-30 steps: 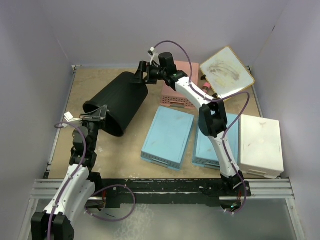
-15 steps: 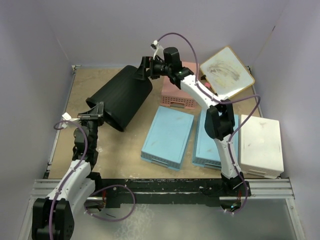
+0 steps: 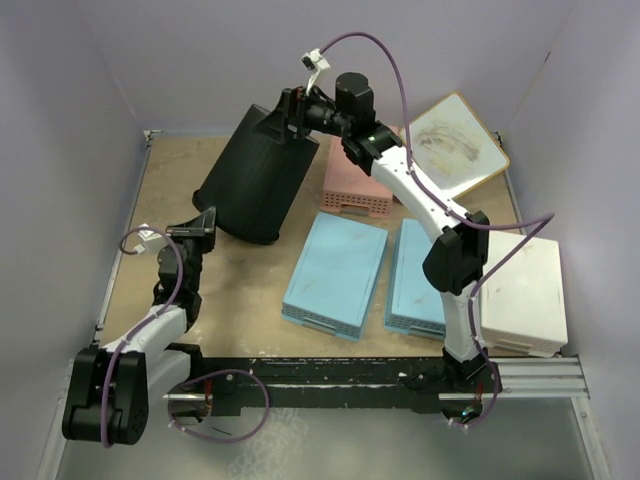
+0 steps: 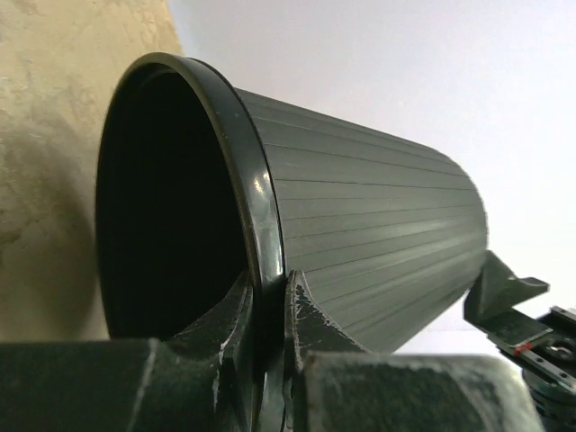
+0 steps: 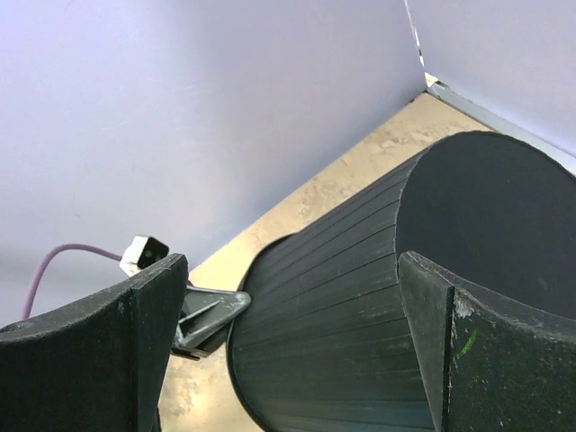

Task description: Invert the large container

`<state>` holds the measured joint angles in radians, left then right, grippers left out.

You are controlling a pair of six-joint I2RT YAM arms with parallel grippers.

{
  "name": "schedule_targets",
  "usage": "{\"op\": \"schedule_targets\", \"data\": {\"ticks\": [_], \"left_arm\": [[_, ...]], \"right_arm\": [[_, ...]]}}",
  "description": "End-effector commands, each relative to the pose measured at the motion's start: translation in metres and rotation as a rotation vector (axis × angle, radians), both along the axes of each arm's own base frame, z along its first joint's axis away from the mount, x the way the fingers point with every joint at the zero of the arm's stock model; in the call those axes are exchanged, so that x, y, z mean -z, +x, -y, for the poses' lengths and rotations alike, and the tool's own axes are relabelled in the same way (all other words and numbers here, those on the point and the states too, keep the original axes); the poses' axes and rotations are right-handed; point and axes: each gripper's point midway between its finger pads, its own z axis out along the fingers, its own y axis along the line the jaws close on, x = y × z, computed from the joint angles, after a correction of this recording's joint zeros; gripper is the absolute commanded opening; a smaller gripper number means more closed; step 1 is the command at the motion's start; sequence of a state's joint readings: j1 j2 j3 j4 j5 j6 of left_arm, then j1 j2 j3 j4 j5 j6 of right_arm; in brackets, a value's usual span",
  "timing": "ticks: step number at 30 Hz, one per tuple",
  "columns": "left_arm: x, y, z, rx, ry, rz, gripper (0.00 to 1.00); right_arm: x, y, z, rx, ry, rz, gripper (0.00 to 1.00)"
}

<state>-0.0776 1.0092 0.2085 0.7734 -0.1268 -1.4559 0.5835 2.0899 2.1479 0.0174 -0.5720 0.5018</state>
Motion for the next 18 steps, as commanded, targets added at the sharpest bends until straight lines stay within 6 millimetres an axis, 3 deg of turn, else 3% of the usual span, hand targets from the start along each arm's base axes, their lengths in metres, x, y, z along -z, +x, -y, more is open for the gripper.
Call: {"op": "schedule_targets", "data": {"ticks": [1, 8, 12, 18], "left_arm": [[0.036, -0.004, 0.03, 0.163, 0.11, -0.118, 0.0], [0.064, -0.006, 0.028, 0.167, 0.158, -0.199, 0.0], [0.081, -0.009, 0.022, 0.156, 0.218, -0.271, 0.06], [0.086, -0.007, 0.016, 0.14, 0.277, -0.32, 0.15]], "right_arm": [[-0.005, -0.099, -0.053, -0.349, 0.019, -0.053, 1.0], [0.03, -0.108, -0.064, -0.372, -0.014, -0.135, 1.0], [0.038, -0.125, -0.073, -0.41, -0.024, -0.149, 1.0], [0.036, -0.159, -0.09, -0.473, -0.035, -0.142, 1.0]]}}
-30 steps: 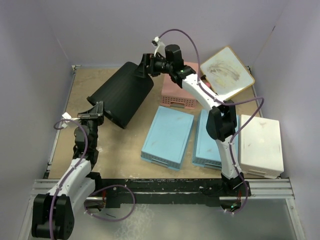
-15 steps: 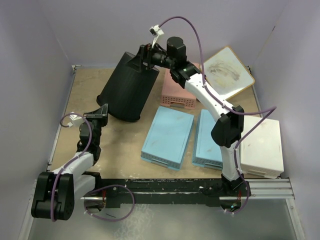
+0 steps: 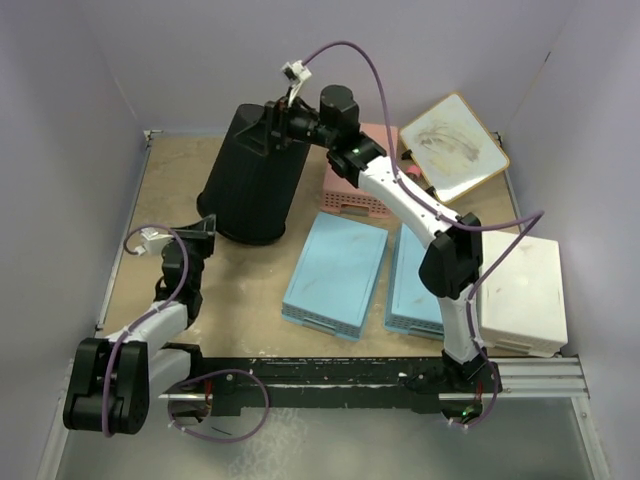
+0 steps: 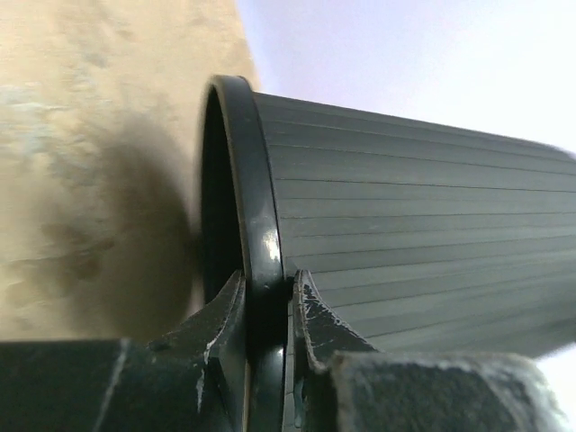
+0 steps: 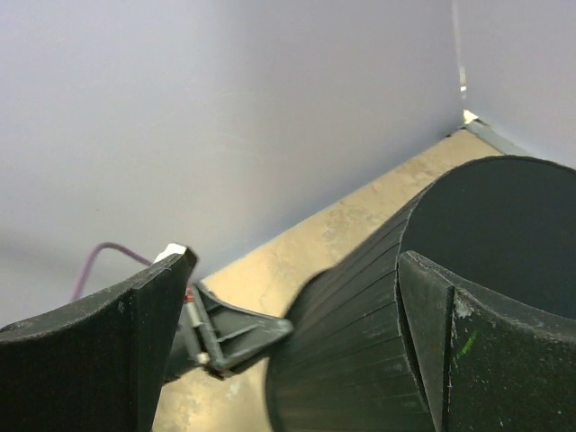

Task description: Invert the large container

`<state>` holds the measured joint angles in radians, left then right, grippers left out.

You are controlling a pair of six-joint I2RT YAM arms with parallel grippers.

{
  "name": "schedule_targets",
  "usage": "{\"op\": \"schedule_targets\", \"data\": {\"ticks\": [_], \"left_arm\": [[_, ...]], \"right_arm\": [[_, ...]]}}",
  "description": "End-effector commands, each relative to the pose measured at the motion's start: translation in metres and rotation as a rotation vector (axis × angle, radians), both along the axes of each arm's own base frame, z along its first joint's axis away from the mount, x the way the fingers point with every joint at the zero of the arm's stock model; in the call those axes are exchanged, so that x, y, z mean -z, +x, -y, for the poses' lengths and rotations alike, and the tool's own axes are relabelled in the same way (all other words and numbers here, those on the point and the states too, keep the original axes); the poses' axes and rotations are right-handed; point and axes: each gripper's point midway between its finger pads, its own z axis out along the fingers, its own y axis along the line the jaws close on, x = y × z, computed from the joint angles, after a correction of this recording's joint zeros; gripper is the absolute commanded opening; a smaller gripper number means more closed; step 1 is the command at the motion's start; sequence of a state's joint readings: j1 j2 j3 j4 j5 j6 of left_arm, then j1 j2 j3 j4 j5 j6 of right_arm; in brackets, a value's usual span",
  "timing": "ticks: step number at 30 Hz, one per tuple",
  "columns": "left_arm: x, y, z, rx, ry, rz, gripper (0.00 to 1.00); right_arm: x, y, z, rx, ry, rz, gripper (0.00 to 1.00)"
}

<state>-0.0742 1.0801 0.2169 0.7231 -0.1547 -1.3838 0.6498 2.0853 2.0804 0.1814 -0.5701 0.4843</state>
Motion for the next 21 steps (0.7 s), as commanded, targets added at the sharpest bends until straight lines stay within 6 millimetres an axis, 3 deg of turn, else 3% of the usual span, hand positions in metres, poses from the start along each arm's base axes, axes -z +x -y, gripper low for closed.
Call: {"op": "schedule_targets", "data": {"ticks": [1, 6, 12, 17, 21], "left_arm": [[0.052, -0.011, 0.022, 0.168, 0.19, -0.22, 0.15], [0.057, -0.009, 0.024, 0.183, 0.2, -0.24, 0.16], [0.043, -0.004, 0.025, 0.185, 0.206, -0.214, 0.16], [0.015, -0.005, 0.016, 0.167, 0.293, -0.229, 0.16], [-0.006, -0.017, -0.003, 0.117, 0.428, -0.29, 0.22]], "right_arm": [[0.042, -0.142, -0.06, -0.419, -0.113, -0.225, 1.0], [0.037, -0.153, -0.065, -0.414, -0.119, -0.21, 1.0], [0.018, -0.152, -0.059, -0.372, -0.123, -0.17, 1.0], [-0.001, -0.147, -0.039, -0.267, -0.185, -0.117, 1.0], [-0.007, -0.126, -0.007, -0.053, -0.268, -0.039, 1.0]]}}
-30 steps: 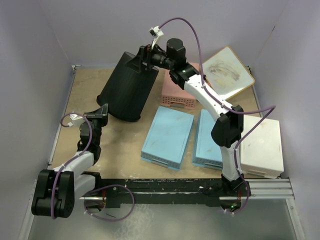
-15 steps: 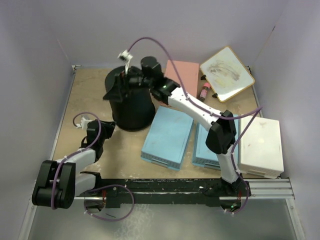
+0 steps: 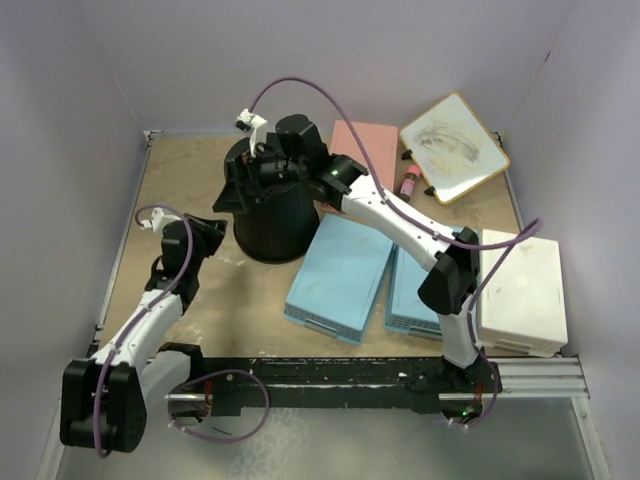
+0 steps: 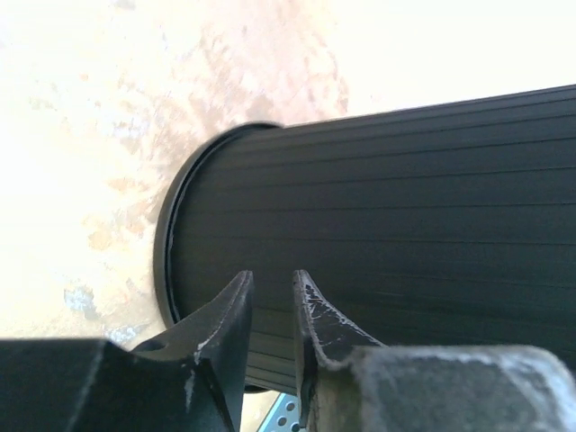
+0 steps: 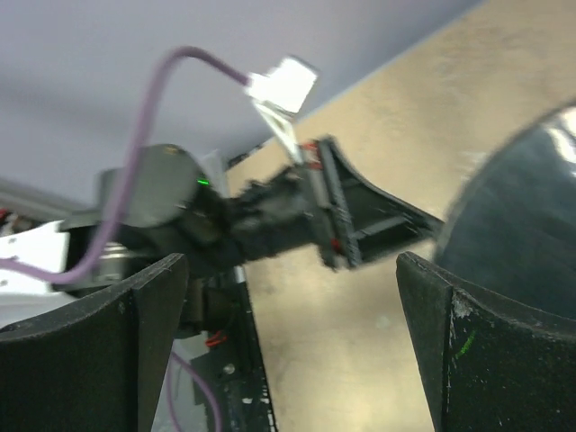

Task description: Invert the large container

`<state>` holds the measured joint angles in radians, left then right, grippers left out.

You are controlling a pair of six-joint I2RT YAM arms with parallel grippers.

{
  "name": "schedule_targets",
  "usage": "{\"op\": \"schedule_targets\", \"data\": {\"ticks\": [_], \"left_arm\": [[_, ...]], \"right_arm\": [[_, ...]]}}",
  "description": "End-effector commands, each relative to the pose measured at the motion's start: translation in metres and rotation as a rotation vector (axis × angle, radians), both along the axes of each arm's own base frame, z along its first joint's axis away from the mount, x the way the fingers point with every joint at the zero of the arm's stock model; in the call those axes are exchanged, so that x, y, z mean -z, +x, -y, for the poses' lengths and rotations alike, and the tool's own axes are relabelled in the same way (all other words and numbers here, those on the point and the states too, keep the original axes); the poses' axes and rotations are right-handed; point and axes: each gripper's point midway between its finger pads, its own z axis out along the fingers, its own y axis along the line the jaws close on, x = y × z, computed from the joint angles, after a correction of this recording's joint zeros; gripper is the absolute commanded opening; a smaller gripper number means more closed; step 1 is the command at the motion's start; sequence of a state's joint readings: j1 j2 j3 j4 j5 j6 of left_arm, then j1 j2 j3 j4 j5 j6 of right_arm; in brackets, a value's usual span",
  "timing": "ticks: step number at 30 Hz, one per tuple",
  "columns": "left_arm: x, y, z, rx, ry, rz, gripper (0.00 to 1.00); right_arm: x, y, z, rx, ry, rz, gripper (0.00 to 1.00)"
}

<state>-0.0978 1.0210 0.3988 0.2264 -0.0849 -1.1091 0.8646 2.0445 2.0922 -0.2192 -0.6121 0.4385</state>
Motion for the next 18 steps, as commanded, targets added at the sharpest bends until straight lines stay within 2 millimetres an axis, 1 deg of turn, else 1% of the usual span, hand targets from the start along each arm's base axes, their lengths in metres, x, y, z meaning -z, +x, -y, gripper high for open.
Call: {"op": "schedule_targets", "data": {"ticks": [1, 2, 4, 5, 7, 9, 10, 12, 13, 14, 16, 18], "left_arm": [[-0.034, -0.01, -0.026, -0.04, 0.206, -0.031, 0.27], [-0.038, -0.014, -0.032, -0.052, 0.245, -0.052, 0.37], [-0.042, -0.024, -0.045, -0.076, 0.325, -0.112, 0.51], [-0.04, -0.03, -0.051, -0.081, 0.366, -0.156, 0.56], [-0.043, -0.039, -0.063, -0.115, 0.421, -0.219, 0.63], [-0.049, -0.044, -0.069, -0.129, 0.447, -0.255, 0.69], [-0.052, -0.046, -0.071, -0.14, 0.454, -0.271, 0.71], [-0.055, -0.047, -0.075, -0.157, 0.463, -0.296, 0.77], [-0.057, -0.047, -0.076, -0.16, 0.467, -0.301, 0.79], [-0.059, -0.047, -0.076, -0.159, 0.469, -0.31, 0.81], [-0.061, -0.043, -0.074, -0.135, 0.486, -0.33, 0.82], [-0.062, -0.039, -0.075, -0.113, 0.515, -0.366, 0.82]], "right_arm": [[-0.058, 0.018, 0.058, 0.253, -0.057, 0.232, 1.0], [-0.053, 0.026, 0.072, 0.326, -0.1, 0.26, 1.0], [-0.044, 0.042, 0.104, 0.467, -0.2, 0.318, 1.0], [-0.04, 0.046, 0.122, 0.529, -0.249, 0.343, 1.0], [-0.032, 0.052, 0.161, 0.658, -0.34, 0.391, 1.0], [-0.028, 0.058, 0.205, 0.81, -0.415, 0.445, 1.0], [-0.02, 0.055, 0.227, 0.868, -0.445, 0.456, 1.0], [-0.008, 0.058, 0.263, 0.989, -0.475, 0.439, 1.0], [0.003, 0.061, 0.279, 1.031, -0.471, 0.383, 1.0], [0.019, 0.062, 0.286, 1.021, -0.442, 0.283, 1.0], [0.056, 0.061, 0.297, 0.97, -0.409, 0.07, 1.0], [0.086, 0.056, 0.309, 0.997, -0.463, -0.031, 1.0]]}}
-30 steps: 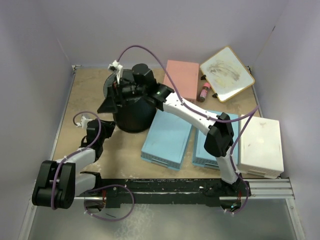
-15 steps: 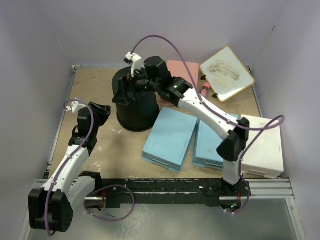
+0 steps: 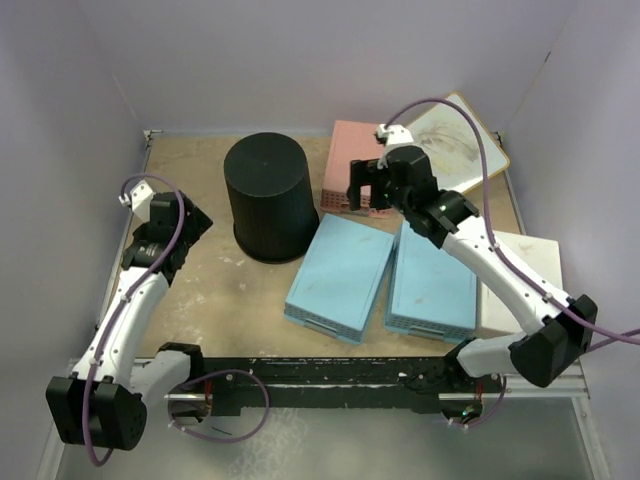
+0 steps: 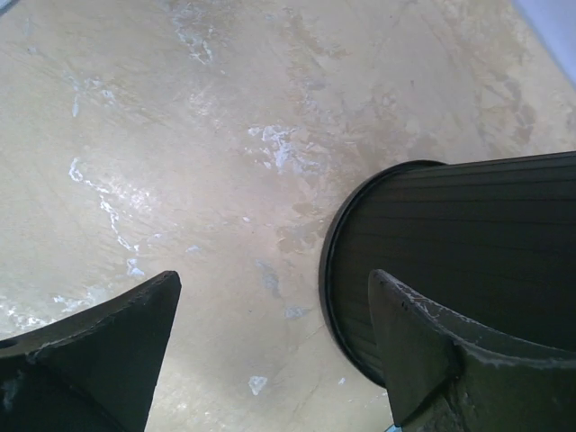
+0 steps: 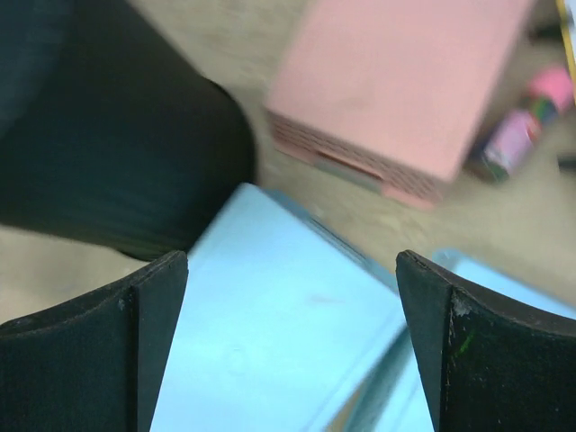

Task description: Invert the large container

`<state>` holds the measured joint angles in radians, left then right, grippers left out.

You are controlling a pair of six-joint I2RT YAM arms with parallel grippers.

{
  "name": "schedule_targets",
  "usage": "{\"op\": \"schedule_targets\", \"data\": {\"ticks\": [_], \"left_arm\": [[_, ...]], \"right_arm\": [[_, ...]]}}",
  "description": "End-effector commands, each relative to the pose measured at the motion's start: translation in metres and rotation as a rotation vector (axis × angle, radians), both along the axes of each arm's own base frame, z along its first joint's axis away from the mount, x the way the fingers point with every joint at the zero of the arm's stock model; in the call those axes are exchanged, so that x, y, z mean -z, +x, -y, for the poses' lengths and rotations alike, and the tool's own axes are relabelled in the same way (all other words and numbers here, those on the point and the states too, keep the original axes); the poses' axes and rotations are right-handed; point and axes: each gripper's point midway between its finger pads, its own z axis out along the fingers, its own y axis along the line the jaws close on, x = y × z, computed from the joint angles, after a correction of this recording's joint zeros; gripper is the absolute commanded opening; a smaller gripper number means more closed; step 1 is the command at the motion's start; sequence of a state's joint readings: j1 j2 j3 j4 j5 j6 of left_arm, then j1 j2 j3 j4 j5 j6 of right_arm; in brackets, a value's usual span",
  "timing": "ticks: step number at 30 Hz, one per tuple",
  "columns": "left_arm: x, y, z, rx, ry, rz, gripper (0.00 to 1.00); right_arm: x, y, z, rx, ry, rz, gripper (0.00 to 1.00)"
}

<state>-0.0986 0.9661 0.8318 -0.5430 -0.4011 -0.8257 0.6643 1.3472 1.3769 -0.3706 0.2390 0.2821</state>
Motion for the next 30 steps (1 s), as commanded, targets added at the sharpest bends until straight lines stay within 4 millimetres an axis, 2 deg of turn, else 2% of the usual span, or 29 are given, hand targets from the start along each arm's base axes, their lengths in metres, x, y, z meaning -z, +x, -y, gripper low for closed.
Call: {"op": "schedule_targets", "data": {"ticks": [1, 3, 6, 11, 17, 23, 27, 30], "left_arm": [[-0.015, 0.003, -0.01, 0.01, 0.091, -0.081, 0.83], [-0.017, 0.004, -0.014, 0.006, 0.123, -0.095, 0.83], [-0.027, 0.008, -0.016, 0.015, 0.144, -0.05, 0.84], [-0.063, 0.007, -0.019, 0.011, 0.161, 0.063, 0.86], [-0.094, -0.005, -0.038, -0.093, 0.215, 0.021, 0.87], [-0.108, 0.004, -0.029, -0.027, 0.207, 0.056, 0.87], [-0.105, 0.007, -0.029, -0.027, 0.21, 0.076, 0.87], [-0.1, 0.01, -0.025, -0.015, 0.193, 0.076, 0.85]], "right_arm": [[0.064, -0.002, 0.033, 0.152, 0.078, -0.24, 1.0], [0.073, -0.004, 0.037, 0.174, 0.08, -0.263, 1.0], [0.073, -0.002, 0.045, 0.223, 0.103, -0.272, 1.0], [0.069, 0.004, 0.05, 0.24, 0.237, -0.331, 1.0], [0.064, 0.01, 0.051, 0.259, 0.329, -0.339, 1.0], [0.06, 0.011, 0.054, 0.237, 0.414, -0.361, 1.0], [0.041, 0.008, 0.045, 0.131, 0.539, -0.32, 1.0], [0.004, -0.002, 0.029, -0.042, 0.661, -0.144, 1.0]]}}
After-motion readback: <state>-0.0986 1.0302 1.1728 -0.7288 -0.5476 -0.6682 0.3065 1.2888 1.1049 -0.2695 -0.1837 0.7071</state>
